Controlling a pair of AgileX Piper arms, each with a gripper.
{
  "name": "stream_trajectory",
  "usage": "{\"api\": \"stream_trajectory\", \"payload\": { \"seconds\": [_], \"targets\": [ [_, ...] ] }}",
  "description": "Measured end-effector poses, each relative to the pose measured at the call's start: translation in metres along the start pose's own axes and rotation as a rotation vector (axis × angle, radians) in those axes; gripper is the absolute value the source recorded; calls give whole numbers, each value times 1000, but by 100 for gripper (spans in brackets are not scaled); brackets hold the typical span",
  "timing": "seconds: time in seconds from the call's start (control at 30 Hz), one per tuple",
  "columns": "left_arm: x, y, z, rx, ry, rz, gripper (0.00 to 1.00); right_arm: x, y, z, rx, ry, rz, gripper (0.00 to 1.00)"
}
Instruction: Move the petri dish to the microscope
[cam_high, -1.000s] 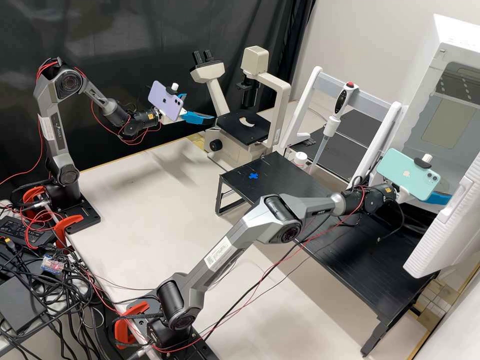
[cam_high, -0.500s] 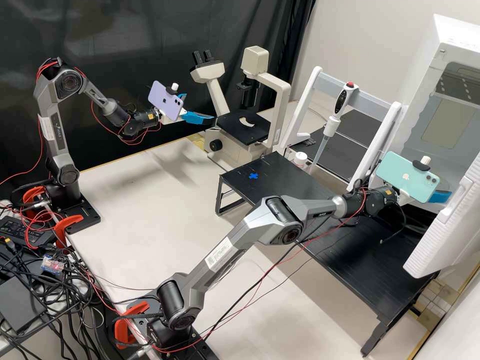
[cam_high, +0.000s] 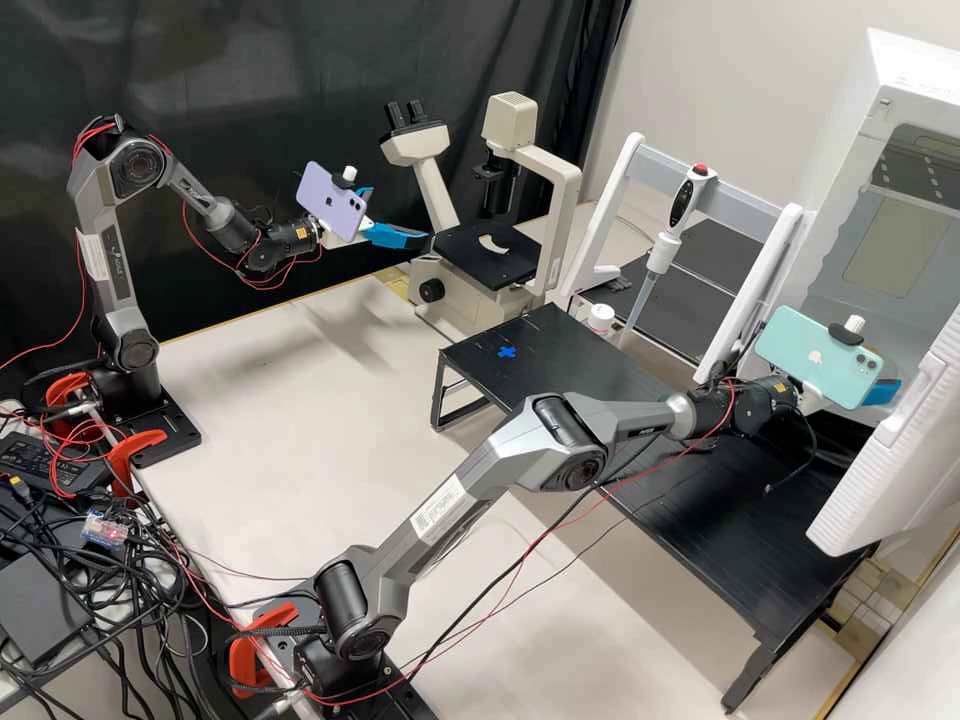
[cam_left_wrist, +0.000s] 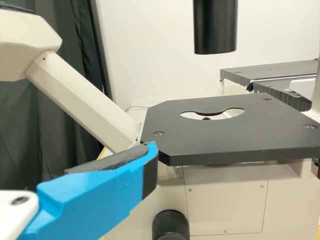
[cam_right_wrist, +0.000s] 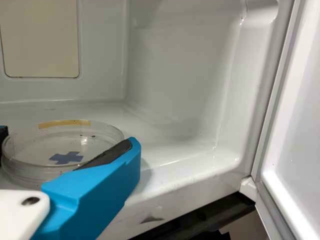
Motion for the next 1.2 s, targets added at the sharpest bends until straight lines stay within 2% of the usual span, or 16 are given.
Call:
{"api": "stream_trajectory", "payload": {
  "seconds": [0.47, 0.57, 0.6, 0.67, 1.07, 1.2],
  "targets": [
    [0, 0, 0, 0, 0, 0, 100, -5, 0, 10, 6, 12, -7, 0],
    [0, 0, 0, 0, 0, 0, 100, -7, 0, 15, 23, 6, -10, 0],
    [0, 0, 0, 0, 0, 0, 100, -8, -2, 18, 49, 3, -11, 0],
    [0, 0, 0, 0, 0, 0, 100, -11, 0, 20, 54, 4, -4, 0],
    [0, 0, 0, 0, 0, 0, 100, -50, 13, 33, 31, 1, 57, 0],
    [0, 0, 0, 0, 0, 0, 100, -70, 18, 32, 12, 23, 74, 0]
  ]
}}
